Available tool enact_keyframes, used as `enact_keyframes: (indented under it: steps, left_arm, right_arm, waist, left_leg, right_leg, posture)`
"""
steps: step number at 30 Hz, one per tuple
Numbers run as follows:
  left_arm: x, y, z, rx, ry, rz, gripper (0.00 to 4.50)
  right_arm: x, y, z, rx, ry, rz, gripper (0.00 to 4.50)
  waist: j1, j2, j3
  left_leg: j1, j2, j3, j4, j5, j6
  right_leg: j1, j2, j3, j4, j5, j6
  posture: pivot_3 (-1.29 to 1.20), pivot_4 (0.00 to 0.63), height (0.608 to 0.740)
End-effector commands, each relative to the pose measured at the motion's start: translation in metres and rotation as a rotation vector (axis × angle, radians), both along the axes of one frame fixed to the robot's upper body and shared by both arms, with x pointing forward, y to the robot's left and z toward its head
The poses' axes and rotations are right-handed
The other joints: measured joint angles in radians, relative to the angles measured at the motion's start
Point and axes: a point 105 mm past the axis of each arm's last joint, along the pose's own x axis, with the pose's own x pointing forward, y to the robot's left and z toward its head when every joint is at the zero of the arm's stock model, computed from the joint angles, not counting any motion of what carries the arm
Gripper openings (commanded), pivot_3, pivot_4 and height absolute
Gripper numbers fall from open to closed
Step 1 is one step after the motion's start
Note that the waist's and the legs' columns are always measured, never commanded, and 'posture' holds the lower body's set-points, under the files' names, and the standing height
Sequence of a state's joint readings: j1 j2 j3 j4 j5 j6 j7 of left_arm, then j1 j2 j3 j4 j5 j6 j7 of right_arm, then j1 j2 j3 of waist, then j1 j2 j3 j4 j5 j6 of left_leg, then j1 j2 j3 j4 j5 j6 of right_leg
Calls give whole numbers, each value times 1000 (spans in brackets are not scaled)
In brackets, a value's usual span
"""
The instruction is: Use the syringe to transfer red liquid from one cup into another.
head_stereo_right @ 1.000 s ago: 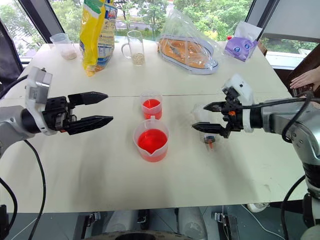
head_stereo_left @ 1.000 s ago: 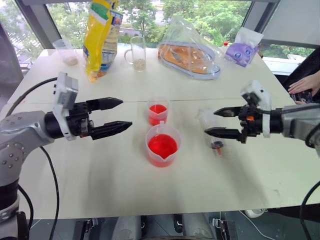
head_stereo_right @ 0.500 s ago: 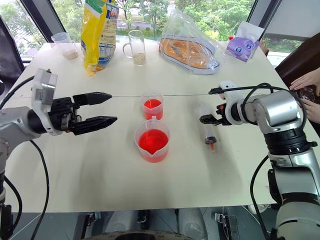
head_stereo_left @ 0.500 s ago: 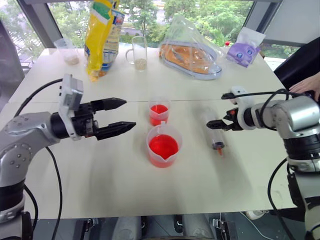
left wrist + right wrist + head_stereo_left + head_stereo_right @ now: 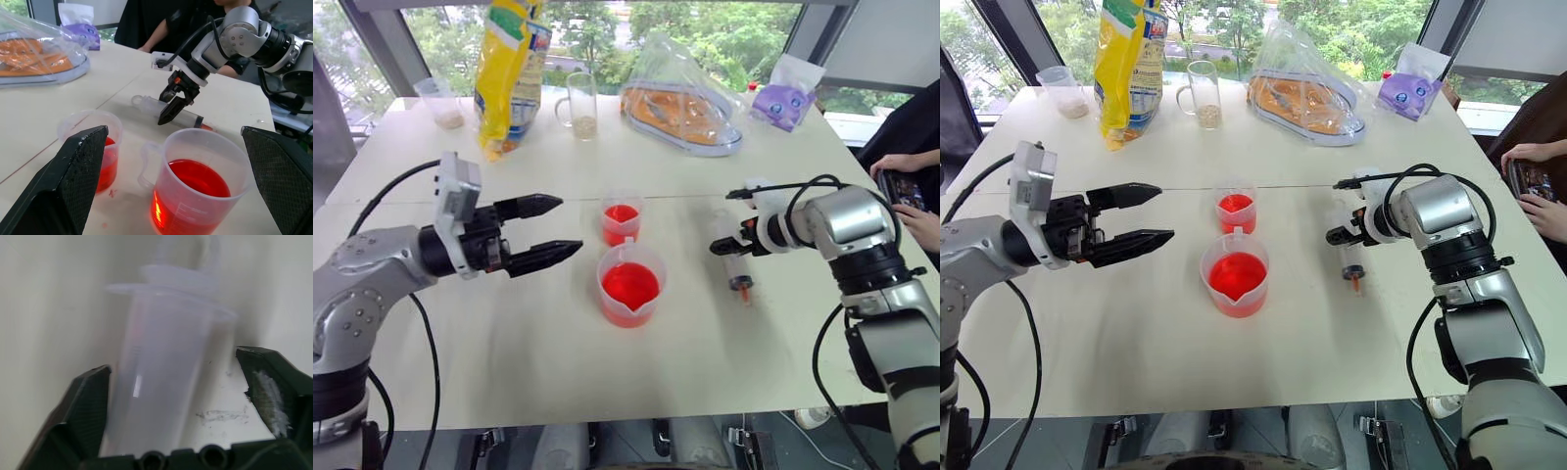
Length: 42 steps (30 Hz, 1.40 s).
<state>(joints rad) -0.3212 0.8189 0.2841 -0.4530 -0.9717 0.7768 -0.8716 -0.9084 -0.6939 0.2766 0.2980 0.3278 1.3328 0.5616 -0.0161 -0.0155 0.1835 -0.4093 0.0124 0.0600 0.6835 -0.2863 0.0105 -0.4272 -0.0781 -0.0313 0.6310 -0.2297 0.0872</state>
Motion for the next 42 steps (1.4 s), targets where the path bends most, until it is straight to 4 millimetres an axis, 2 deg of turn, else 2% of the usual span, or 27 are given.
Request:
enact_keyframes:
  steps: [1,2,3,4,8,10,13,15,18,21,25,27,31,39,42]
  left_arm:
    - [-4,-2,6,3,-48,-4,4500]
    - [-4,-1,6,3,-49,-3,4500]
    - [-4,-1,7,3,-49,-2,4500]
    - [-4,-1,7,4,-50,-2,4500]
    - [-3,0,8,9,-53,-1,4500]
    - [-1,1,11,12,-58,0,4500]
    - [1,3,14,14,-62,-1,4500]
    - [3,3,19,10,-68,-7,4500]
    - [8,2,27,-2,-80,-26,4500]
    - [14,0,35,-4,-91,-52,4500]
    - [19,-3,45,-15,-92,-93,4500]
    - [20,-4,50,-25,-84,-116,4500]
    - [20,-9,60,-23,-69,-181,4500]
    - [19,-12,69,0,-64,-225,4500]
    - [11,-17,70,10,-52,-262,4500]
  right_arm:
    - [0,12,-3,0,3,54,2569]
    - [-1,14,-4,3,6,63,1962]
    - [-2,16,-5,6,6,68,1574]
    - [-2,17,-5,9,6,72,1412]
    - [-1,16,4,17,-26,71,1412]
    - [2,18,32,60,-131,93,1412]
    - [5,38,83,207,-379,205,1412]
    - [-2,50,119,298,-568,301,1412]
    - [-27,68,162,443,-790,462,1412]
    - [-55,84,193,611,-939,598,1412]
    - [-75,102,209,804,-1023,654,1412]
    - [-91,113,209,914,-1039,724,1412]
    - [-111,138,182,1016,-1011,860,1412]
    - [-112,156,136,976,-982,959,1412]
    - [-110,162,104,934,-947,979,1412]
  waist:
    - [-2,0,0]
    - [-3,0,0]
    - [-3,0,0]
    - [-4,0,0]
    - [-4,0,0]
    - [-1,0,0]
    - [2,1,1]
    - [4,1,1]
    - [6,1,1]
    - [6,1,1]
    - [3,1,1]
    - [2,1,1]
    - [3,1,1]
    - [2,1,1]
    - [2,1,1]
  left_leg:
    - [0,0,0,0,0,0]
    - [0,0,0,0,0,0]
    - [0,1,0,0,0,0]
    - [1,1,0,0,0,0]
    - [1,1,0,0,0,0]
    - [1,1,0,0,0,0]
    - [-1,1,0,0,0,0]
    - [-1,1,0,0,0,0]
    - [-1,1,0,-1,0,0]
    - [-1,1,-1,-1,0,0]
    - [-1,0,-1,-1,0,0]
    - [0,1,-1,-1,0,0]
    - [-1,1,-2,-1,0,0]
    - [0,0,-2,-1,0,0]
    - [0,0,-2,-1,0,-1]
  right_leg:
    - [0,0,0,0,0,0]
    - [0,0,0,0,0,0]
    - [0,1,0,0,0,0]
    - [0,1,0,0,0,0]
    - [0,1,0,1,0,0]
    - [0,1,0,0,0,0]
    - [-1,1,0,0,0,0]
    - [-1,1,0,0,0,0]
    - [-1,1,0,0,0,0]
    - [0,1,-1,0,0,0]
    - [0,1,-1,1,0,0]
    - [0,1,-1,1,0,0]
    - [0,1,-1,1,0,0]
    - [0,1,-1,1,0,1]
    - [0,1,-1,1,0,1]
  posture:
    - [0,150,740]
    - [0,150,740]
    - [0,150,740]
    - [0,150,740]
    - [0,150,740]
    - [0,150,740]
    - [0,150,740]
    - [0,150,740]
    - [0,150,740]
    - [0,150,740]
    - [0,150,740]
    - [0,150,740]
    - [0,150,740]
    - [0,150,740]
    - [0,150,740]
